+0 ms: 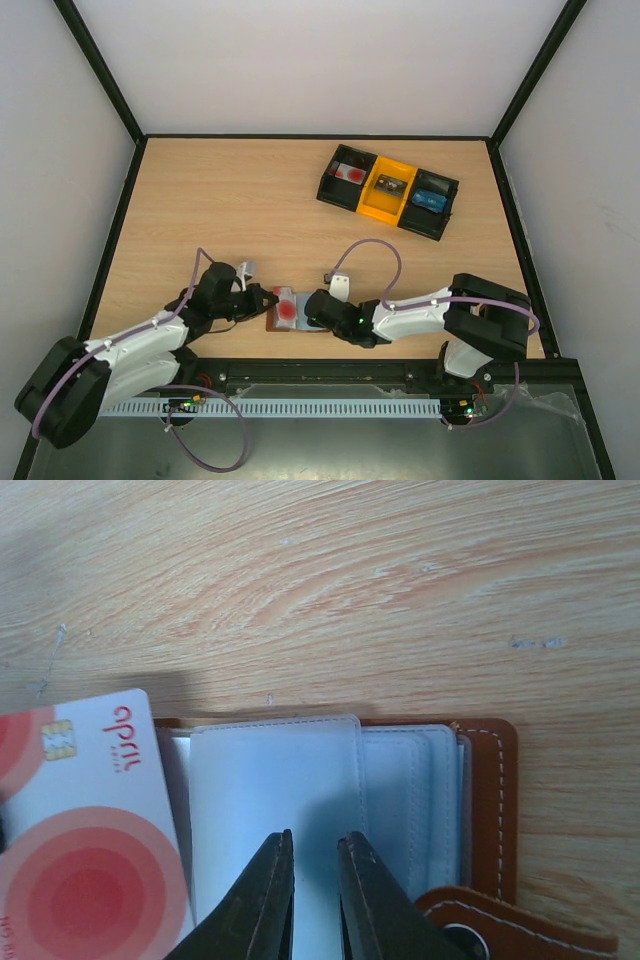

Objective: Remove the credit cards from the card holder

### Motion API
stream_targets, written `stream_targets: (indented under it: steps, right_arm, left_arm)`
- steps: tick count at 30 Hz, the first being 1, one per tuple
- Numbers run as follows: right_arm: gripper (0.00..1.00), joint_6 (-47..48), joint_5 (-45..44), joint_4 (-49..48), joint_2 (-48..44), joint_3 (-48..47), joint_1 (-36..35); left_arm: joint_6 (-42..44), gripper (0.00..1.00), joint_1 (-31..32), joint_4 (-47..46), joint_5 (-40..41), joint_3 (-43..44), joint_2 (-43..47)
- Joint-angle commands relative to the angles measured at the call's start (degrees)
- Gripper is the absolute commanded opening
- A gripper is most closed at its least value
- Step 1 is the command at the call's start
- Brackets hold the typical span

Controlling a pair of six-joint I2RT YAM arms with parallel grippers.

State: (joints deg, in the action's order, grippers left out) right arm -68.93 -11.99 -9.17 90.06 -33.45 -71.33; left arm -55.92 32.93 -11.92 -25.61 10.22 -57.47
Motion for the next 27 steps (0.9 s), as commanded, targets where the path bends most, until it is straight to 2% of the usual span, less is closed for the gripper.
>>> stream_targets:
  steps: [1,6,12,16,19,24,27]
  right_arm:
    - [0.15,1.23,-1.9,10.19,0.05,-1.24,-0.12]
    - [0.17,2.81,-0.33,8.23,-4.68,-1.52,-0.13]
    - [0.22,2.94,4.42,-0.43,-9.87,1.17,-0.12]
    - [0.26,0.18,9.98,-12.69,-12.37,5.03,-0.13]
    - [0.35,-4.93,12.1,-24.3,-12.97,9.18,-0.17]
    - [0.5,-10.06,13.3,-37.36,-10.52,11.68,-0.17]
    - [0.51,-12.96,12.87,-44.92,-9.13,12.67,-0.22]
  left_arm:
    - [0.37,0.03,-0.49,5.02,1.86,0.32,4.23]
    - [0.01,0.03,-0.5,6.14,2.16,0.97,9.59]
    - [-1.94,0.03,-0.72,7.26,1.56,1.56,15.64]
    - [-5.83,0.03,-0.71,3.84,-0.76,0.51,19.02]
    - [-9.26,0.03,-0.68,0.23,-1.63,-0.83,22.23]
    - [-14.78,0.03,-0.75,-5.18,-0.23,-3.53,28.31]
    - [-17.41,0.03,-0.73,-6.69,1.67,-5.04,31.77]
